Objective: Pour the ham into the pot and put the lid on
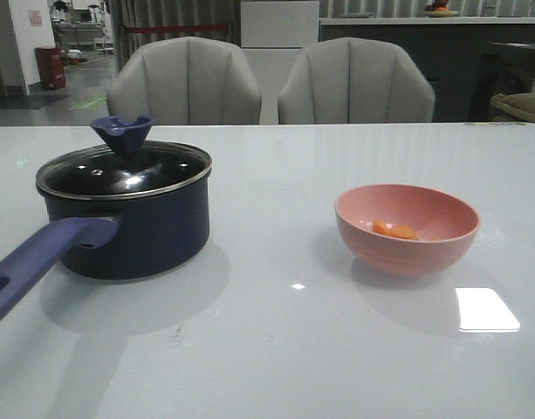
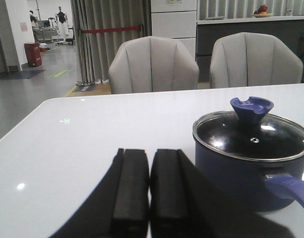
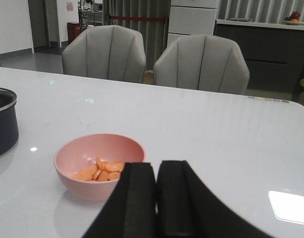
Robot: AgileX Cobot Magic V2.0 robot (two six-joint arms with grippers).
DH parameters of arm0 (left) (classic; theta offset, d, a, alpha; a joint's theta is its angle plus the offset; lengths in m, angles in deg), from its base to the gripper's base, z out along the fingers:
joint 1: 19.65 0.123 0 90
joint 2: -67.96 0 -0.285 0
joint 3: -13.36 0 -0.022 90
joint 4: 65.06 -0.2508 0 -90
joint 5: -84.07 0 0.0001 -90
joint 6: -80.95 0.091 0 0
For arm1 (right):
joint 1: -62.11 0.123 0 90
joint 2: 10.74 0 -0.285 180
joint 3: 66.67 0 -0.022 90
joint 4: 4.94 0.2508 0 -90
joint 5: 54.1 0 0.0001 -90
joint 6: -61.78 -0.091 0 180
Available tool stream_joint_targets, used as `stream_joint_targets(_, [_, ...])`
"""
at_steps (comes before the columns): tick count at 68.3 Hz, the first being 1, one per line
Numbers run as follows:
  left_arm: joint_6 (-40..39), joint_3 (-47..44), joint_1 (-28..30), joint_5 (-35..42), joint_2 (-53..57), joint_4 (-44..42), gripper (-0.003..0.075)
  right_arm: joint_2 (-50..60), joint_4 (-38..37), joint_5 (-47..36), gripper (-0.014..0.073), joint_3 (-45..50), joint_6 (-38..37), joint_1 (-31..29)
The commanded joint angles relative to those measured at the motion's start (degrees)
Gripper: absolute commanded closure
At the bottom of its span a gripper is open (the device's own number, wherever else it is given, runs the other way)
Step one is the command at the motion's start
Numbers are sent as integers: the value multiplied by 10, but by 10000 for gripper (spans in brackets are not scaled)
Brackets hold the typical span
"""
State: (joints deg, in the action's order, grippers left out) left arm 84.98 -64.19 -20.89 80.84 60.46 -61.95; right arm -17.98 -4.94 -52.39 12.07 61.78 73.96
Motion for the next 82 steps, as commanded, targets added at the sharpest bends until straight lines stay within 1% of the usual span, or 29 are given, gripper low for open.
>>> stream_joint_targets(1, [-1,-12,0,58,10,6,589,12,-5,-48,441,-3,0,1])
stream_joint_targets(7, [-1,-12,0,96,10,6,589,12,-5,-48,441,-3,0,1])
stream_joint_targets(18, [-1,-6,0,218,10,9,589,12,-5,-48,441,-3,0,1])
stream_joint_targets(23, [-1,11,0,233,10,31,589,12,-5,-48,441,-3,0,1])
stream_joint_targets(28, [-1,48,0,189,7,55,589,12,-5,-48,441,-3,0,1])
stream_joint_targets(33, [-1,105,0,117,-9,56,589,12,-5,-48,441,-3,0,1])
stream_joint_targets(36, [-1,129,0,89,-24,54,589,12,-5,-48,441,-3,0,1])
stream_joint_targets(43, [-1,196,0,8,-78,52,589,12,-5,-48,441,-3,0,1])
stream_joint_targets(51, [-1,246,0,-61,-139,52,589,12,-5,-48,441,-3,0,1])
stream_joint_targets(59, [-1,264,0,-106,-173,52,589,12,-5,-48,441,-3,0,1])
stream_joint_targets(82, [-1,264,0,-105,-214,52,582,12,-5,-48,441,-3,0,1])
